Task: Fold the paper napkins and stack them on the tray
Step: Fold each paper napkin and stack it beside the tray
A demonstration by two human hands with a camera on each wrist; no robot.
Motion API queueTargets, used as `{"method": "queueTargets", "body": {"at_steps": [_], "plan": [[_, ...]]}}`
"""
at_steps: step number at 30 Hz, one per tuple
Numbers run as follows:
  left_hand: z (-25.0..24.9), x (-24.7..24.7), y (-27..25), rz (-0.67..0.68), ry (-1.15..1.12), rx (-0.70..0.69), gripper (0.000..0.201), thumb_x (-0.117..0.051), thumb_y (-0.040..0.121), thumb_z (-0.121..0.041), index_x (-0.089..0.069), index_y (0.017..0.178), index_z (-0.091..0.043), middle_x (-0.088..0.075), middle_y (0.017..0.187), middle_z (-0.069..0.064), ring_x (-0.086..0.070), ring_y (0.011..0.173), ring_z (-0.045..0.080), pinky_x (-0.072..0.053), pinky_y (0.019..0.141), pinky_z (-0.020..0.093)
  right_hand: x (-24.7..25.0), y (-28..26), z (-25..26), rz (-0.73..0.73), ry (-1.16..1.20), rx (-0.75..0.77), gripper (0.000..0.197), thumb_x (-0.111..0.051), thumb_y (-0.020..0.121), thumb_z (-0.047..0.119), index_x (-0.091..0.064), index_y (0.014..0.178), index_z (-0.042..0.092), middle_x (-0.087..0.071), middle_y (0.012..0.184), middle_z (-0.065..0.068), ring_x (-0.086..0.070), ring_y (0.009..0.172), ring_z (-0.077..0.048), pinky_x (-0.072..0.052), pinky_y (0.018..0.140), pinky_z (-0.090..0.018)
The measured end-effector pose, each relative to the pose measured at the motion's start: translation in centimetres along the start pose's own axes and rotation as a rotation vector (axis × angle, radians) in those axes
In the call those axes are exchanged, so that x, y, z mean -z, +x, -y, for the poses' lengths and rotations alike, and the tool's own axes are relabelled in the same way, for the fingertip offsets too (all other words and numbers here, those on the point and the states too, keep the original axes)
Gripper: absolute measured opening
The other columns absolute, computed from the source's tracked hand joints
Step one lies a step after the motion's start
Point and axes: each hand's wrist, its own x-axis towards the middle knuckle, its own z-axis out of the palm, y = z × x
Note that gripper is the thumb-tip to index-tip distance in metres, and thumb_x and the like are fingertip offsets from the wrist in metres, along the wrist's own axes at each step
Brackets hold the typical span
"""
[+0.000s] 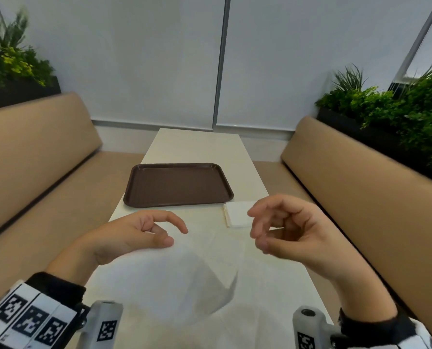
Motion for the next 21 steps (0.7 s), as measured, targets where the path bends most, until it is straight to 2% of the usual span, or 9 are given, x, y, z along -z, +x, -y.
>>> {"method": "queueTargets", "body": {"at_steps": [2, 3, 5, 8, 11, 15, 18, 19, 21], "plan": [[-0.5, 0.1, -0.6, -0.026, 0.017, -0.033, 0.055, -0.083, 0.060, -0.050, -0.068, 0.103, -0.019, -0.041, 0.057, 0.000, -0.039, 0.045, 0.006, -0.036, 0.049, 0.012, 0.7, -0.4, 0.1, 0.119, -0.166, -0.052, 0.062, -0.079, 0.069, 0.015, -0.055, 0.124, 0.029, -0.062, 0.120, 0.007, -0.056, 0.115, -0.010, -0.046, 0.096, -0.029], [-1.0, 0.0, -0.9, -0.027, 0.048, -0.053, 0.054, -0.081, 0.061, -0.052, -0.068, 0.103, -0.021, -0.043, 0.058, -0.001, -0.039, 0.045, 0.006, -0.035, 0.049, 0.013, 0.9, -0.6, -0.2, 0.175, -0.249, -0.087, 0.073, -0.080, 0.068, 0.021, -0.047, 0.132, 0.034, -0.052, 0.135, 0.012, -0.044, 0.131, -0.010, -0.037, 0.107, -0.030], [-2.5, -0.5, -1.6, 0.002, 0.174, -0.102, 0.039, -0.073, 0.070, -0.049, -0.068, 0.100, -0.026, -0.049, 0.058, -0.007, -0.041, 0.047, 0.005, -0.035, 0.050, 0.012, 0.4, -0.5, -0.9, 0.238, -0.268, -0.131, 0.081, -0.079, 0.067, 0.032, -0.039, 0.137, 0.036, -0.033, 0.150, 0.017, -0.024, 0.143, -0.008, -0.021, 0.116, -0.035], [-5.1, -1.7, -2.3, 0.034, 0.484, -0.211, 0.008, -0.063, 0.088, -0.037, -0.066, 0.095, -0.040, -0.060, 0.067, -0.017, -0.054, 0.061, -0.001, -0.038, 0.060, 0.008, -1.3, 0.4, -2.1, 0.249, -0.270, -0.165, 0.075, -0.076, 0.072, 0.032, -0.040, 0.138, 0.031, -0.033, 0.149, 0.018, -0.024, 0.143, -0.006, -0.017, 0.118, -0.040], [-7.3, -2.0, -2.8, 0.042, 0.649, -0.282, 0.012, -0.057, 0.092, -0.032, -0.064, 0.097, -0.041, -0.064, 0.077, -0.018, -0.059, 0.075, 0.002, -0.040, 0.068, 0.009, -2.1, 1.4, -3.2, 0.350, -0.428, -0.209, 0.079, -0.069, 0.074, 0.011, -0.030, 0.140, 0.031, -0.033, 0.145, 0.019, -0.025, 0.140, -0.003, -0.024, 0.117, -0.039], [-8.4, -0.3, -4.0, -0.084, 0.493, -0.342, 0.017, -0.061, 0.083, -0.040, -0.068, 0.097, -0.031, -0.067, 0.084, -0.005, -0.062, 0.076, 0.010, -0.048, 0.068, 0.015, -2.0, 0.9, -3.1, 0.402, -0.459, -0.241, 0.077, -0.063, 0.077, 0.000, -0.032, 0.132, 0.043, -0.036, 0.140, 0.026, -0.033, 0.133, -0.001, -0.033, 0.109, -0.026], [-7.9, 1.3, -4.7, -0.198, 0.356, -0.357, 0.028, -0.066, 0.077, -0.047, -0.069, 0.096, -0.026, -0.066, 0.086, 0.020, -0.061, 0.068, 0.036, -0.050, 0.060, 0.028, -2.4, 0.3, -1.9, 0.370, -0.287, -0.137, 0.071, -0.053, 0.073, -0.005, -0.041, 0.125, 0.042, -0.043, 0.137, 0.013, -0.039, 0.131, -0.015, -0.039, 0.107, -0.034], [-7.8, 1.6, -4.9, -0.226, 0.328, -0.366, 0.035, -0.070, 0.073, -0.052, -0.069, 0.094, -0.025, -0.066, 0.087, 0.021, -0.062, 0.068, 0.037, -0.051, 0.059, 0.030, -2.6, 0.2, -1.6, 0.363, -0.217, -0.110, 0.070, -0.050, 0.072, -0.007, -0.043, 0.123, 0.041, -0.044, 0.137, 0.009, -0.041, 0.130, -0.019, -0.042, 0.104, -0.037], [-7.5, 1.8, -5.2, -0.275, 0.261, -0.381, 0.048, -0.076, 0.062, -0.060, -0.070, 0.091, -0.021, -0.069, 0.086, 0.016, -0.065, 0.068, 0.026, -0.054, 0.057, 0.027, -3.0, 0.2, -1.4, 0.347, -0.081, -0.067, 0.068, -0.043, 0.069, -0.010, -0.048, 0.123, 0.032, -0.044, 0.135, 0.005, -0.042, 0.130, -0.024, -0.046, 0.101, -0.039]]}}
